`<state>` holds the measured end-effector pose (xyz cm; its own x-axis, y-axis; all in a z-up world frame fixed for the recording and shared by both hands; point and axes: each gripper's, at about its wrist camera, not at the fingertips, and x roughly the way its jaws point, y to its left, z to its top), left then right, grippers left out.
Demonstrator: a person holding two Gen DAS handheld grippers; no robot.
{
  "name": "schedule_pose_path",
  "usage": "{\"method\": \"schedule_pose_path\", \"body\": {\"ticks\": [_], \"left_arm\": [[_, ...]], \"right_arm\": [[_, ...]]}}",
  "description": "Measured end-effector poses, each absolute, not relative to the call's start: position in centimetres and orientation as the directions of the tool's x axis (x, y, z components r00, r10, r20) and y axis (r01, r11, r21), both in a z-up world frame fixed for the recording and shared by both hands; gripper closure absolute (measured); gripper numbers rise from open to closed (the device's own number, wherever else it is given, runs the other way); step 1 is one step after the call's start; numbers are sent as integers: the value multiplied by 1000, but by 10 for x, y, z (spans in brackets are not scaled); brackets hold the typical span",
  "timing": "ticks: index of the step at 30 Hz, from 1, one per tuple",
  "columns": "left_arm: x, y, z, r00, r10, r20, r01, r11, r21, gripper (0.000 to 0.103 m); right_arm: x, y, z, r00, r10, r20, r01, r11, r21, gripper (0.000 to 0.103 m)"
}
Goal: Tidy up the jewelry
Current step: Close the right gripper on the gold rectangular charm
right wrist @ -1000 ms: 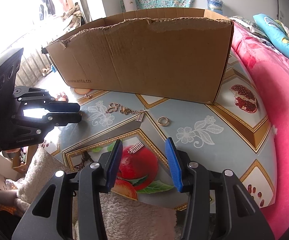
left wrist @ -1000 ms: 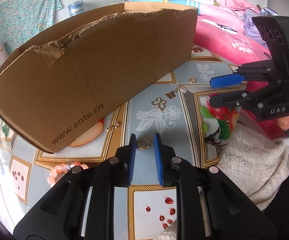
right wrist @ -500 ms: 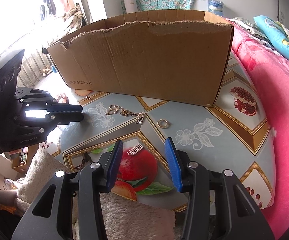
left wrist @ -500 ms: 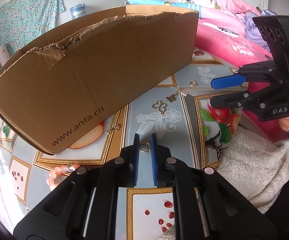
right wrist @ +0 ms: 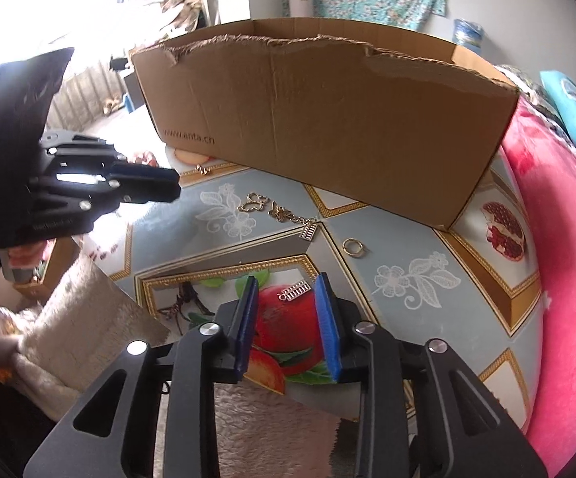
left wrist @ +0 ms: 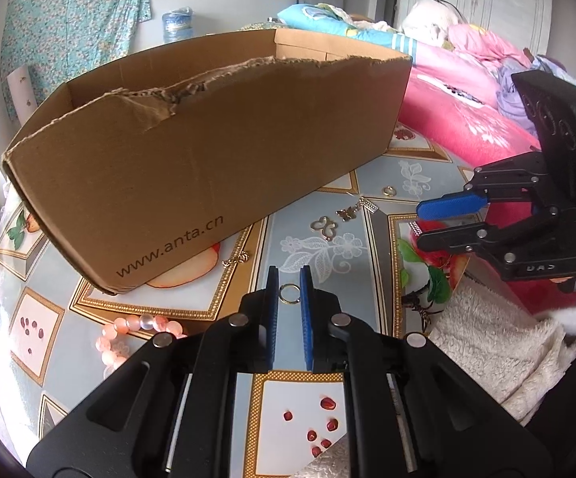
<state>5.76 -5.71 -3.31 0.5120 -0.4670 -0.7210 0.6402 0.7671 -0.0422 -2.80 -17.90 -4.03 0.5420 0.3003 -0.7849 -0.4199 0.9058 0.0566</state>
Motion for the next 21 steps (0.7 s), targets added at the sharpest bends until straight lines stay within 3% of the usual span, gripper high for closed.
{"method": "schedule_pose_path", "body": {"ticks": [9, 13, 21], "left_arm": [[57, -51, -30, 511, -481, -712, 636, 769, -63, 93], [58, -51, -29, 514, -488, -705, 633, 771, -73, 93], [56, -47, -26, 518, -492, -699, 629, 774, -79, 93]], "right_arm": [[-16, -186, -42, 465, 369, -804, -509, 855, 98, 83], [-12, -191, -43, 436, 402, -805, -512, 847, 145, 98], [-16, -193, -43, 444, 412, -795, -482, 858, 175, 98]]}}
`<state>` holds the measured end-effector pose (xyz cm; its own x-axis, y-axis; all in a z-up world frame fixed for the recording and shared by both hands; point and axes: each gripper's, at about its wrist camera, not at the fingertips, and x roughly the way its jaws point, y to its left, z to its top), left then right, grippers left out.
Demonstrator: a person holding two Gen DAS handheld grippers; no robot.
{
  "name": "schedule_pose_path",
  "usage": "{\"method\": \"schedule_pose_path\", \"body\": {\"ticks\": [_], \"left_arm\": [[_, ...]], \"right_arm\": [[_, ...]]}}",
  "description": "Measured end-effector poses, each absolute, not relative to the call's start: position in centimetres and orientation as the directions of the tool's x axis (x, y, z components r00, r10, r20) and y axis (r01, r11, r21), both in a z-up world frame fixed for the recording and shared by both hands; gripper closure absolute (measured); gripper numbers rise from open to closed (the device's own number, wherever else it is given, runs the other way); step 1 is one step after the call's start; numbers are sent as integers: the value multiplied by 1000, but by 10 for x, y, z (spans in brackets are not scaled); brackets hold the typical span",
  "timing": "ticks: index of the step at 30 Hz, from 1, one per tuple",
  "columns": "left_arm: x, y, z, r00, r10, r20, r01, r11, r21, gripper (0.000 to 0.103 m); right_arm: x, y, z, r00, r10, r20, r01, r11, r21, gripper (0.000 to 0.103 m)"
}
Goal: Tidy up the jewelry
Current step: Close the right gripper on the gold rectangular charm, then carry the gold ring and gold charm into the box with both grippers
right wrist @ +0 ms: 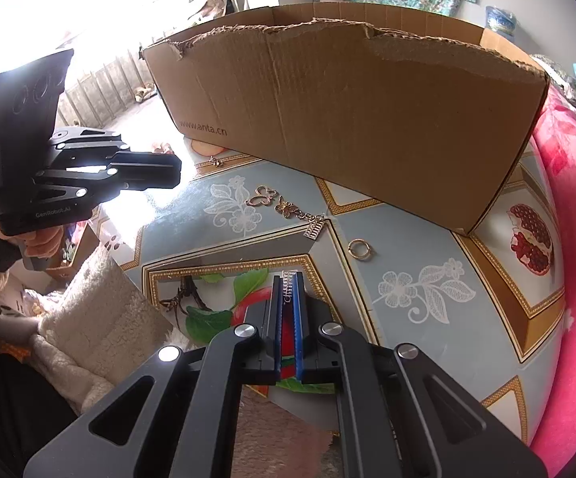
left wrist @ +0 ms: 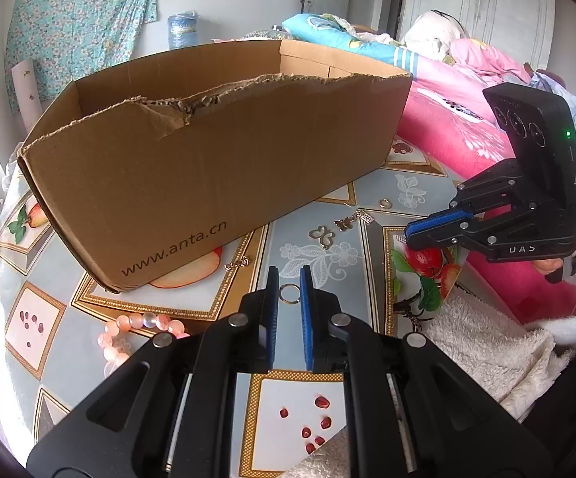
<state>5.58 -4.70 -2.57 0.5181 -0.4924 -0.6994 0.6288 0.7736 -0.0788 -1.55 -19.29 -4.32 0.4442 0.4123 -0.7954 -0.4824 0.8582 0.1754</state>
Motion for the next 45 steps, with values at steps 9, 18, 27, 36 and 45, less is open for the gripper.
{"method": "schedule_pose_path", "body": {"ticks": [9, 18, 27, 36, 45], "left_arm": [[55, -43, -22, 528, -493, -691, 620, 780, -83, 94], [55, -40, -22, 528, -498, -688, 615, 783, -94, 93], [56, -38, -22, 529, -499, -686, 608, 787, -104, 93], [58, -35, -24, 531, -501, -683, 602, 790, -112, 93], [52, -29, -16, 545, -510, -665, 597, 793, -119, 93]], "right_arm": [[-24, -185, -37, 483, 407, -776, -477, 865, 157, 99], [-18, -182, -39, 500, 337, -798, -398, 908, 134, 94], [-12, -172, -40, 484, 315, -816, -382, 916, 126, 85], [-6, -160, -42, 462, 271, -845, -380, 921, 87, 98], [-6, -168, -40, 474, 309, -824, -349, 925, 146, 98]]}}
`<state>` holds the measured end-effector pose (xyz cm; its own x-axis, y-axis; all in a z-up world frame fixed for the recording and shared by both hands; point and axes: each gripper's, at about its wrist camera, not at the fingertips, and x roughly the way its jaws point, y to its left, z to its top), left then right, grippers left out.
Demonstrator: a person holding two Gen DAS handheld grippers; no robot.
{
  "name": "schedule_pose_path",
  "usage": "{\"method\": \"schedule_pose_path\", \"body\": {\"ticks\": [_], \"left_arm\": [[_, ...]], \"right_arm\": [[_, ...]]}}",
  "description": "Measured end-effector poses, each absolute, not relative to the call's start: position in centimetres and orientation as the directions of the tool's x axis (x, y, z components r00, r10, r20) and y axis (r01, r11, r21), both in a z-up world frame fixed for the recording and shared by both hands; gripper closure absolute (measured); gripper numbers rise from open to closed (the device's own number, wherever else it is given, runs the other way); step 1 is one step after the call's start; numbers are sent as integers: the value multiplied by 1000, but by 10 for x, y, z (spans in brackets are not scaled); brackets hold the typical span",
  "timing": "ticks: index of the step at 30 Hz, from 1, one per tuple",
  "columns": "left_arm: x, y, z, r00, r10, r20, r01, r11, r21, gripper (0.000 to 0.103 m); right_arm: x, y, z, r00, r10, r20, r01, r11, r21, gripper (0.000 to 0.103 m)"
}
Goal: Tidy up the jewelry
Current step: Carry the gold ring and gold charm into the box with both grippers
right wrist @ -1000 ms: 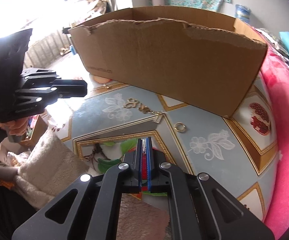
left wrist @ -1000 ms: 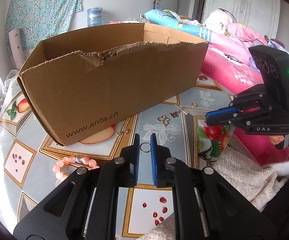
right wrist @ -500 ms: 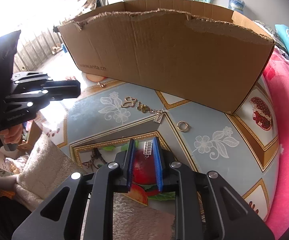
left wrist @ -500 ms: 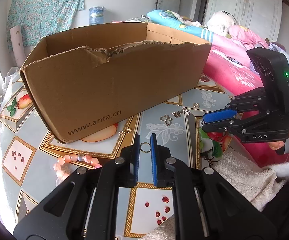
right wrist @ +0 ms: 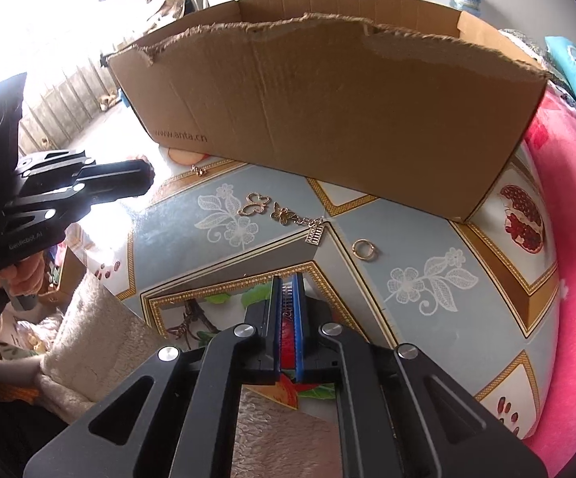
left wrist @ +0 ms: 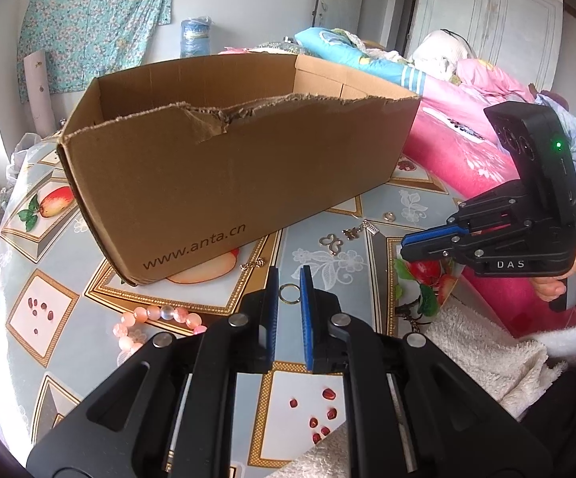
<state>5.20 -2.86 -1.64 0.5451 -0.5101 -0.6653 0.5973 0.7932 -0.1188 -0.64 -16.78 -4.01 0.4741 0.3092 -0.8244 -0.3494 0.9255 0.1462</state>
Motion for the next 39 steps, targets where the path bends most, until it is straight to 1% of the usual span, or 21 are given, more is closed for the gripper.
{"method": "schedule_pose_path", "body": {"ticks": [6, 10, 14, 17, 20, 22, 24, 27, 28, 32, 36, 39], "left_arm": [[44, -24, -5, 562, -516, -646, 592, 797, -121, 93], [34, -18, 17, 576, -554, -602, 600, 786, -149, 93], [31, -18, 46, 589, -598, -543, 624, 764, -164, 93], [43, -19, 69, 601, -619, -505, 632, 755, -173, 93], [69, -22, 84, 588, -638, -497, 624, 749, -224, 93], [92, -29, 88, 579, -633, -514, 606, 756, -247, 93], [116, -36, 87, 559, -622, -548, 588, 763, -268, 93], [164, -49, 74, 489, -597, -635, 521, 785, -336, 93], [179, -55, 69, 475, -582, -661, 497, 797, -345, 93], [217, -76, 49, 433, -538, -723, 462, 822, -334, 93], [236, -90, 31, 379, -512, -770, 429, 835, -344, 93], [239, -94, 27, 371, -503, -780, 403, 844, -353, 93]], "right_arm": [[-15, -175, -17, 527, 328, -784, -341, 927, 158, 98], [-19, -179, 9, 572, 357, -738, -351, 920, 173, 98], [-17, -178, 46, 631, 400, -665, -391, 904, 172, 98], [-4, -177, 72, 665, 432, -609, -420, 891, 174, 98], [18, -179, 89, 669, 465, -580, -440, 877, 195, 98], [38, -180, 93, 658, 471, -588, -443, 873, 204, 98], [67, -183, 92, 619, 486, -617, -435, 866, 245, 98], [107, -187, 80, 547, 476, -688, -393, 872, 290, 98], [122, -187, 74, 522, 458, -720, -375, 881, 288, 98], [157, -179, 55, 459, 414, -787, -360, 896, 261, 98], [168, -175, 45, 433, 379, -818, -351, 906, 235, 98], [179, -180, 41, 427, 371, -825, -340, 911, 234, 98]]}}
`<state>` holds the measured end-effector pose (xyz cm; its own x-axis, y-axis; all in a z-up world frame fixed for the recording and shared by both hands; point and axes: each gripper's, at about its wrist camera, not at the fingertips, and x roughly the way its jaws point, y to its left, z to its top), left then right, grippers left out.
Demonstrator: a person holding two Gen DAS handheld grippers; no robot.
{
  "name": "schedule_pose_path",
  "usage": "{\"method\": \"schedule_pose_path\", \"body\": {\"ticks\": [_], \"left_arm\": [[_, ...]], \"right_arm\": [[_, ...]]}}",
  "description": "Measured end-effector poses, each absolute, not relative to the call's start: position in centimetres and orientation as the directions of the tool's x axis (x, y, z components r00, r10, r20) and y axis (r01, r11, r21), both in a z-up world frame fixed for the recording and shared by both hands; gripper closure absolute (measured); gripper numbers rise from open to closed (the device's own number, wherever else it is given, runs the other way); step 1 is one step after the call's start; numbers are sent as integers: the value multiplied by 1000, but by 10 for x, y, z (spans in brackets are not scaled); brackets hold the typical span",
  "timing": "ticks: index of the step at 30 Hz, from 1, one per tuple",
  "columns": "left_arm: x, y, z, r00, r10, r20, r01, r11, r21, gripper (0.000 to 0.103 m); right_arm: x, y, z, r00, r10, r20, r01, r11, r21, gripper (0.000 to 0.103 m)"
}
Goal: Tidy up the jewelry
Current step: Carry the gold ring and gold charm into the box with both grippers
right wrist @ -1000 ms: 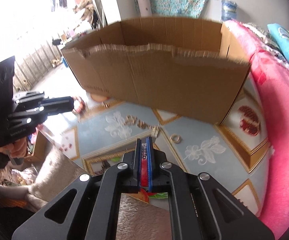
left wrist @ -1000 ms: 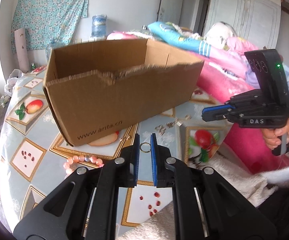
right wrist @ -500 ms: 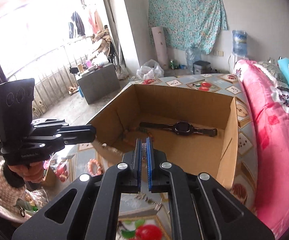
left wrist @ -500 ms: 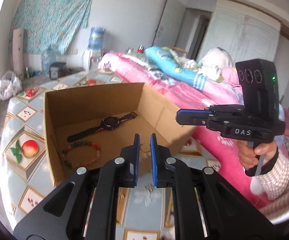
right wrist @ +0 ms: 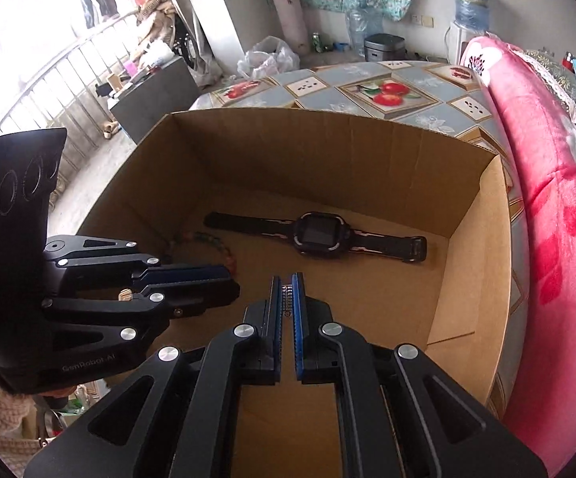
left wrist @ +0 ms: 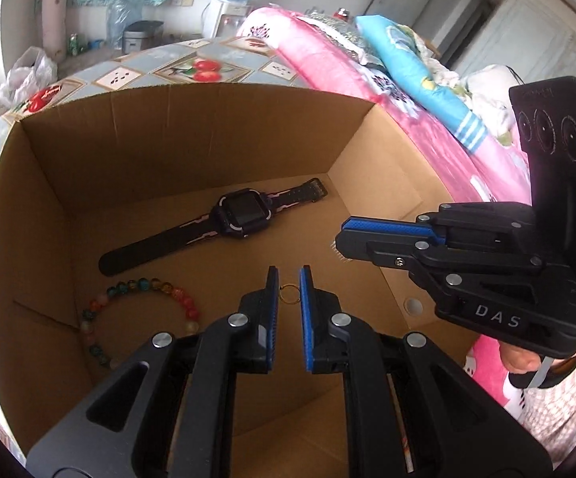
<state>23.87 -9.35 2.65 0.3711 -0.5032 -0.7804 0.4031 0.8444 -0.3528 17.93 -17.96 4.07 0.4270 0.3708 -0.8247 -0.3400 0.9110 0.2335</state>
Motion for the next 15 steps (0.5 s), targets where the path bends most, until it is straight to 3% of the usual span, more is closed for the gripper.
{"method": "schedule_pose_path", "body": {"ticks": [15], "left_arm": [[235, -84, 35, 405, -487, -774, 384, 859, -339, 88]], "right_arm": [[181, -199, 58, 486, 404, -775, -327, 906, 268, 97]]}}
